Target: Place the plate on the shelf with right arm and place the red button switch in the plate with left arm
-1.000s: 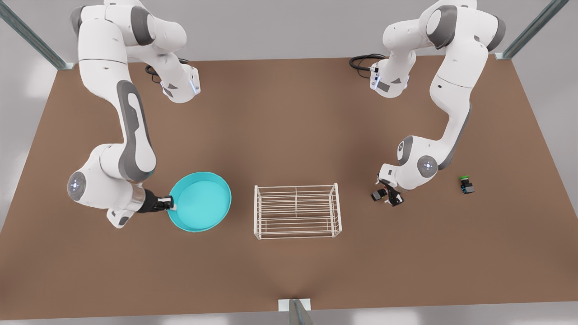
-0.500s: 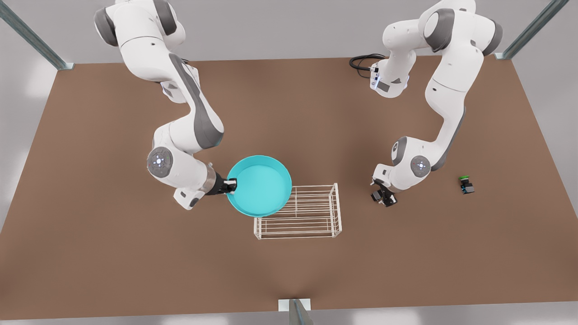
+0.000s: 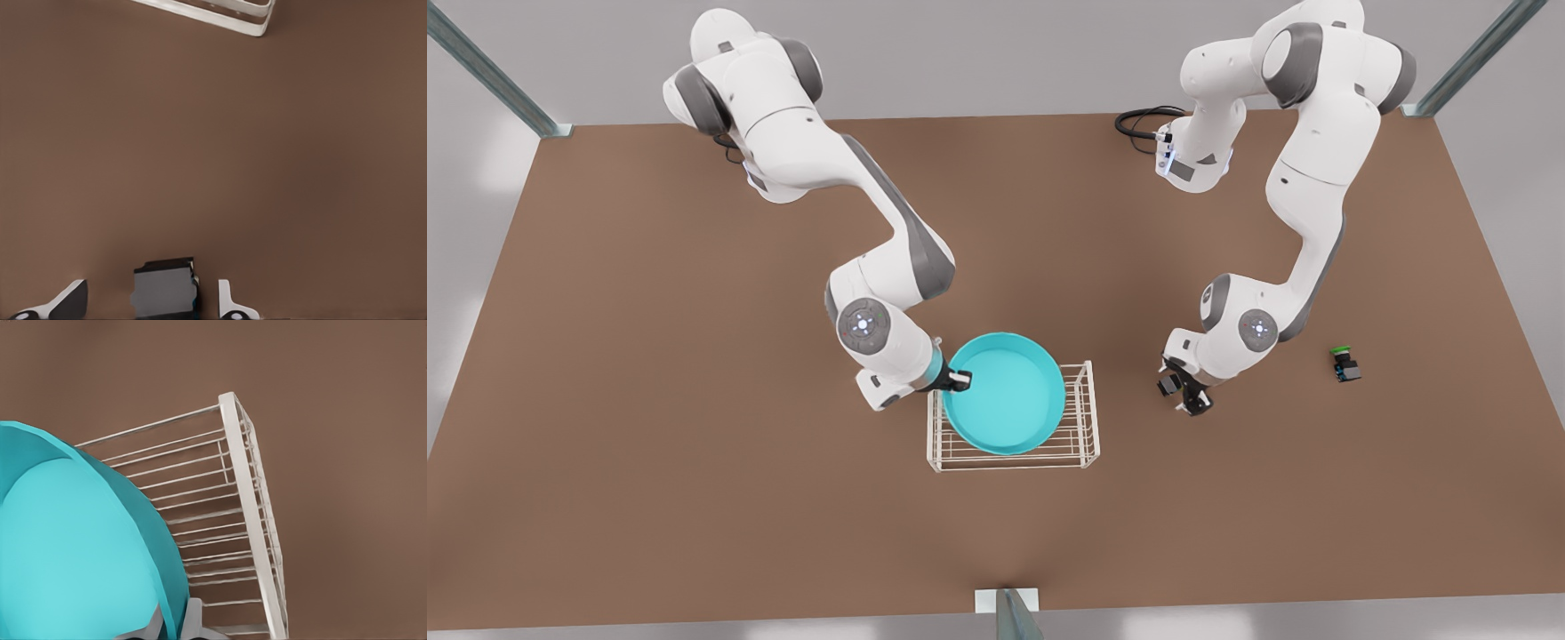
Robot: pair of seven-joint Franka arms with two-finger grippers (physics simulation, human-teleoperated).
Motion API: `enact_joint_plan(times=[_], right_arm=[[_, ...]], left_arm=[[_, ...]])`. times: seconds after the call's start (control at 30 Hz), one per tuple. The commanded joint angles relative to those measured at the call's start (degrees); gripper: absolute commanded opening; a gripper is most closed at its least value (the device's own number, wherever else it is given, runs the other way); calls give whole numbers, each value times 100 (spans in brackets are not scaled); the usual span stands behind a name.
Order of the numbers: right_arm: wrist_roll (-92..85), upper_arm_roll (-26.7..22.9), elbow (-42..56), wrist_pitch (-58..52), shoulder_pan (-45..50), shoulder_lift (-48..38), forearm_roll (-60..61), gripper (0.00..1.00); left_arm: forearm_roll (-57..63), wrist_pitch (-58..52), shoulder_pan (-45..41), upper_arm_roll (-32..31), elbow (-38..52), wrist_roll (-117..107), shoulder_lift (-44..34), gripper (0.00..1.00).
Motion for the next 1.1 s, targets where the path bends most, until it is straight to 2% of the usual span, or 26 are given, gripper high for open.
enact_joint_plan(times=[0.0, 0.17, 0.2, 0.23, 0.27, 0.3, 0.37, 0.4, 0.47, 0.53, 0.57, 0.63, 0.7, 0.77, 0.9, 0.93, 1.0, 1.07], right_arm=[[2587, -31, 19, 164, 98, 78, -37, 20], [2596, -66, 10, 481, 142, 253, -37, 20], [2622, -66, 2, 472, 168, 254, -37, 34], [2613, -66, -7, 472, 177, 254, -37, 94], [2613, -75, -16, 472, 177, 254, -37, 100], [2613, -75, -16, 472, 177, 254, -37, 100], [2596, -75, -34, 472, 186, 236, -46, 100], [2534, -66, -34, 472, 186, 183, -29, 100], [2411, -83, -60, 42, 10, -493, -2, 100], [1885, -40, -60, -977, -526, -1284, 68, 100], [805, -31, -69, -1566, -921, -1548, 147, 100], [-1700, -57, -288, -2358, -1844, -1864, -19, 100], [-3468, -92, -640, -2332, -2196, -1961, -1030, 100], [-3618, -321, -561, -2498, -2196, -1821, -1435, 100], [-3592, -321, -535, -2543, -2337, -1803, -1461, 100], [-3565, -443, -228, -2630, -2345, -1768, -2067, 100], [-4470, -444, -209, -2666, -2741, -1847, -1594, 100], [-4208, -408, -131, -3034, -2750, -1864, -1689, 100]], left_arm=[[90, 39, 31, -1, -16, 6, 7, 98], [134, 92, 66, 8, -122, 32, 16, 100], [134, 92, 75, 8, -148, 32, 16, 100], [143, 92, 75, 8, -148, 32, 16, 100], [178, 92, 83, 8, -148, 32, 16, 100], [187, 92, 101, 8, -157, 41, 16, 95], [257, 75, 127, -1, -157, 41, 16, 61], [257, 48, 127, -1, -148, 32, 7, 53], [257, 22, 127, -1, -148, 32, -11, 40], [266, -75, 127, -1, -148, 50, -37, 32], [266, -75, 127, -1, -148, 50, -37, 27], [266, -75, 127, -1, -148, 50, -28, 24], [266, -75, 127, -1, -148, 50, -37, 21], [266, -232, 145, -10, -113, 41, -107, 21], [248, -611, 206, -45, -96, 23, -476, 21], [222, -734, 224, -54, -87, 32, -582, 21], [196, -839, 364, -167, -87, 32, -845, 21], [29, -989, 417, -229, -78, 32, -1162, 21]])
